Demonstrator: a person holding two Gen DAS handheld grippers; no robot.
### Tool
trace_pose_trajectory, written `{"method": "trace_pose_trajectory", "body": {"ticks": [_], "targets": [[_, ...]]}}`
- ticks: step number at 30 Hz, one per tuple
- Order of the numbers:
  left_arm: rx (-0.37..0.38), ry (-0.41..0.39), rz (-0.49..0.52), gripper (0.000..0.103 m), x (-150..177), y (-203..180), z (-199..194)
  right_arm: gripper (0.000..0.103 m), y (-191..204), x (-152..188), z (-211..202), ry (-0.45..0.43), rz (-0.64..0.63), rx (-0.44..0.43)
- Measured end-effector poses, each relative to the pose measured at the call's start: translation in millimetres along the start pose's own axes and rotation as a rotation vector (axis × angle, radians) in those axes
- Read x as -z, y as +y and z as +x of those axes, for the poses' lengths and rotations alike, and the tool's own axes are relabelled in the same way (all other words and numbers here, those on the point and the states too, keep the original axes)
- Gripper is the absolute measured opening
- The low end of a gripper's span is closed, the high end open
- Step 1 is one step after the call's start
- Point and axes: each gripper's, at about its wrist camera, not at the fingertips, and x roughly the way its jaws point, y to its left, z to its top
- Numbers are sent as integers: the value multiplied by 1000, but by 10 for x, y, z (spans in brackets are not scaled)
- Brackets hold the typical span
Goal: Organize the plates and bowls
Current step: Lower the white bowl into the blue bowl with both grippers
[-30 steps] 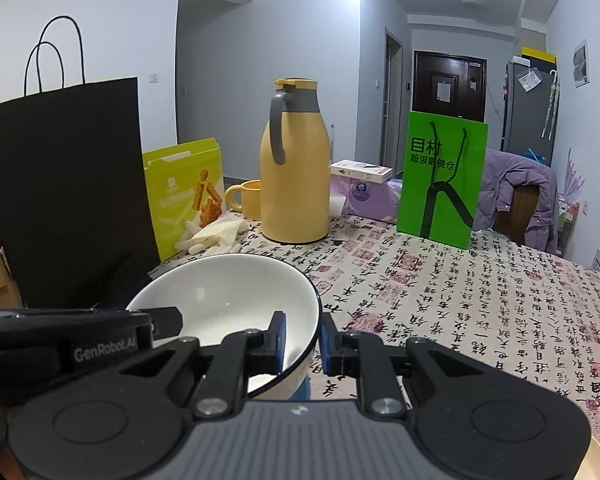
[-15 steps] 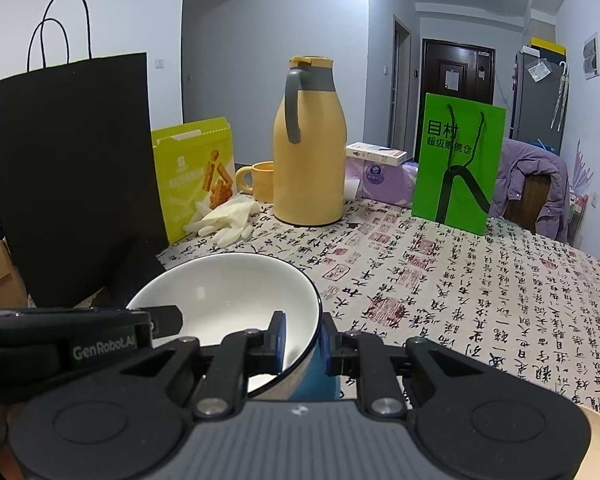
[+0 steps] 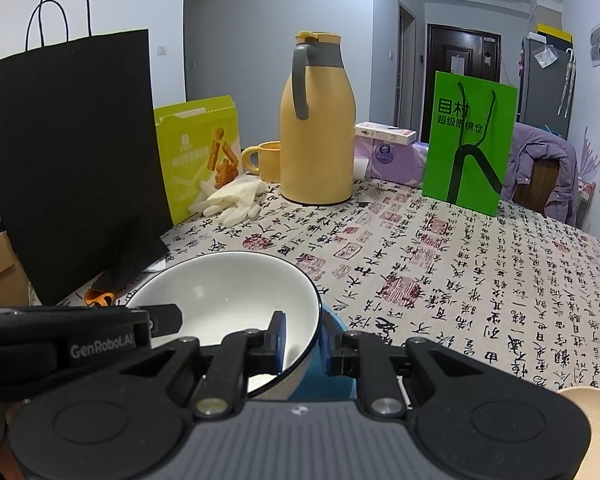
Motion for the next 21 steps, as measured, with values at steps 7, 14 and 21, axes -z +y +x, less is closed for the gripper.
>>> {"method": "trace_pose_trajectory", "body": {"ticks": [7, 14, 21], "targets": [[-11, 18, 12, 12, 31, 11, 58, 17, -6, 45, 70, 20, 6, -7], [-14, 47, 35, 13, 68, 5, 137, 17, -32, 97, 154, 45, 15, -10], [-29, 50, 69, 13, 90, -15, 187, 17, -47, 137, 225, 61, 16, -14]]}}
